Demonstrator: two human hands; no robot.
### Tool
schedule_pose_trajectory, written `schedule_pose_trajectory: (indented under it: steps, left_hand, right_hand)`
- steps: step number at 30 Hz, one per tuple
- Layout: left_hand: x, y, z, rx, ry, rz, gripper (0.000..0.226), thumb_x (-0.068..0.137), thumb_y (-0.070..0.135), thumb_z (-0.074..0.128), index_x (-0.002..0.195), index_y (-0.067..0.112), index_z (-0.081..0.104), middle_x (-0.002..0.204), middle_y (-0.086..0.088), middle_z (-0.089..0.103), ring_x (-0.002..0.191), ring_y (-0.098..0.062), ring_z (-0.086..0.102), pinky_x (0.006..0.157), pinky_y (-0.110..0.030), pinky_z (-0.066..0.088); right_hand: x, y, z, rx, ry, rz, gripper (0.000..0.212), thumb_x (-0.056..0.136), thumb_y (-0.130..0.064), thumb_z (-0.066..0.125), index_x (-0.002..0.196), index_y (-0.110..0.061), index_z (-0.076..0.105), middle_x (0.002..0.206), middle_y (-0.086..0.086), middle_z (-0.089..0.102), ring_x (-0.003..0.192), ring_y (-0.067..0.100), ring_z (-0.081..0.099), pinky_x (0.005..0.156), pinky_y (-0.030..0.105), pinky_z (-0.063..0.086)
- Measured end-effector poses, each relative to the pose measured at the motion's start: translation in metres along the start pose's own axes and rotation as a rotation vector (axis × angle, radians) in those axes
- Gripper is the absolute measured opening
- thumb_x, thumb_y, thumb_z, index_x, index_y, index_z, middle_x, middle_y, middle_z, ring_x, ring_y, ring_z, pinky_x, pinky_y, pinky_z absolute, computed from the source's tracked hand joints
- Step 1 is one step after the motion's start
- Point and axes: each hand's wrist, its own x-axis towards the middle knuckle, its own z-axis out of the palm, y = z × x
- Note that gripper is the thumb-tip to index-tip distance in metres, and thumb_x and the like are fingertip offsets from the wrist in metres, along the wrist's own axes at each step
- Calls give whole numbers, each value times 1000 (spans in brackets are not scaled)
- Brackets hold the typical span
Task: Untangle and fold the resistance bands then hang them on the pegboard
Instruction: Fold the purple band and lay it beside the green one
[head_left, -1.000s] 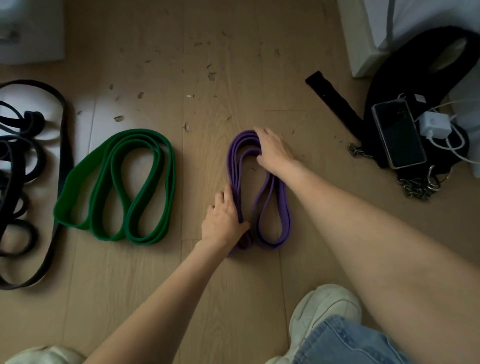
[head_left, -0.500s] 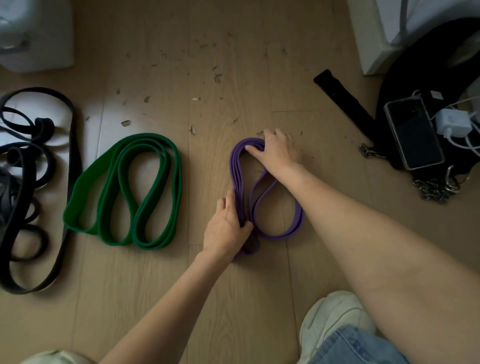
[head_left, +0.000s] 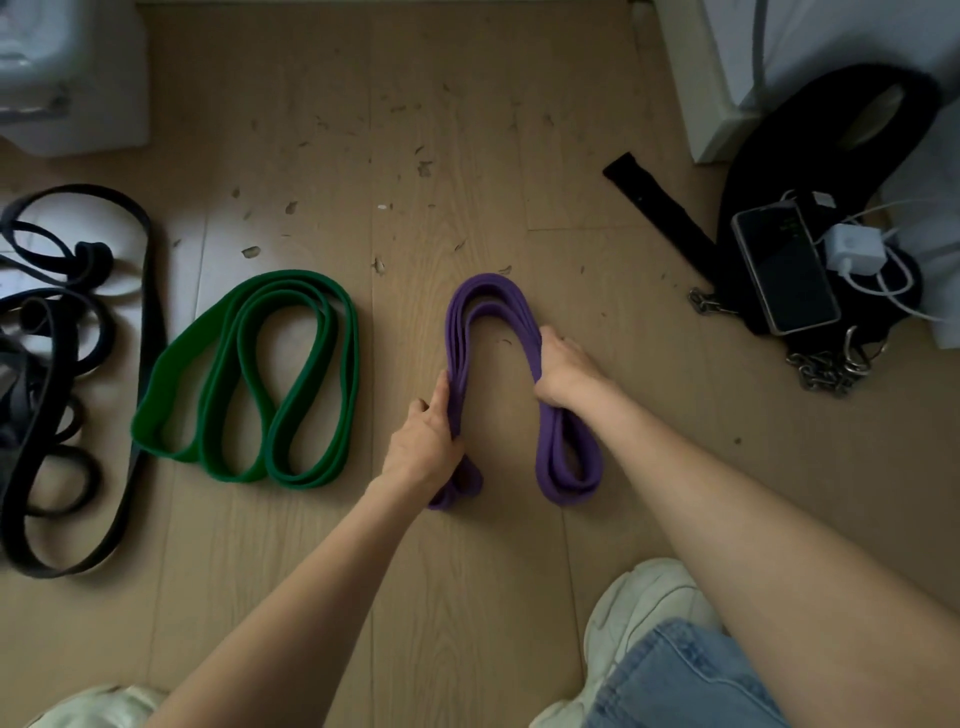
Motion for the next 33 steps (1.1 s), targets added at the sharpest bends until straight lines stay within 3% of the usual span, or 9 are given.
schedule_pose_trajectory:
  steps: [7,10,13,16,19,23,27,31,33]
  left_hand:
    - [3,19,21,-125,-15,156,80,89,22,52,148,21,-2,139,-17,40,122,-33,45,95,-38,39]
    - [6,17,22,-104,7,73,80,91,32,51,148,16,-3,138,-18,38,121,-35,45,95,-39,38]
    - [1,14,15,-75,47,10,65,93,40,45,144,10,19,129,-22,44,114,-38,48,93,-39,39]
    - [-10,6,1,-42,63,-22,44,93,33,44,127,4,41,123,-21,48,108,-37,51,88,-38,41]
    - [-28,-15,-19,-51,107,-20,48,90,22,50,132,5,37,128,-18,46,113,-35,50,89,-37,41]
    - [-45,-62,-61,-48,337,-5,48,88,15,49,133,3,37,128,-21,44,116,-37,45,93,-42,36]
    - [-32,-114,-104,58,453,-27,64,90,21,52,143,2,23,142,-21,34,130,-37,32,107,-43,28]
    - [13,-150,-129,145,388,-185,86,88,45,52,146,4,3,151,-21,15,140,-36,12,114,-43,13]
    - [32,-162,-132,175,311,-283,95,84,55,52,146,5,-1,151,-22,15,138,-39,15,113,-45,16]
  right_hand:
    - [-14,-11,22,102,40,-69,52,83,-7,62,127,-2,36,129,21,46,117,35,49,79,29,39]
    - [-18,-4,18,105,32,-44,57,85,-18,66,132,-3,36,134,19,44,122,33,45,88,31,40]
    - [-31,-8,11,36,40,-25,58,89,-20,60,135,1,32,143,19,32,134,34,29,104,35,30]
    - [-50,-19,3,-120,242,-49,46,88,-21,58,127,-6,38,137,15,33,126,35,31,99,41,32]
    - [-65,-42,0,-158,303,-196,46,87,-23,57,127,-8,39,135,14,35,125,34,33,98,42,33]
    - [-74,-93,20,5,62,-293,59,91,-30,55,137,-2,31,142,19,32,133,34,30,104,38,31]
    - [-66,-138,61,116,-93,-231,81,89,-44,55,144,1,16,150,18,25,137,33,27,109,37,25]
    - [-43,-167,88,325,-104,-75,99,84,-53,58,147,-3,1,156,14,7,140,31,22,106,40,28]
    - [-34,-178,101,366,-90,-37,103,81,-54,61,148,-7,-2,156,12,-1,138,33,24,102,43,33]
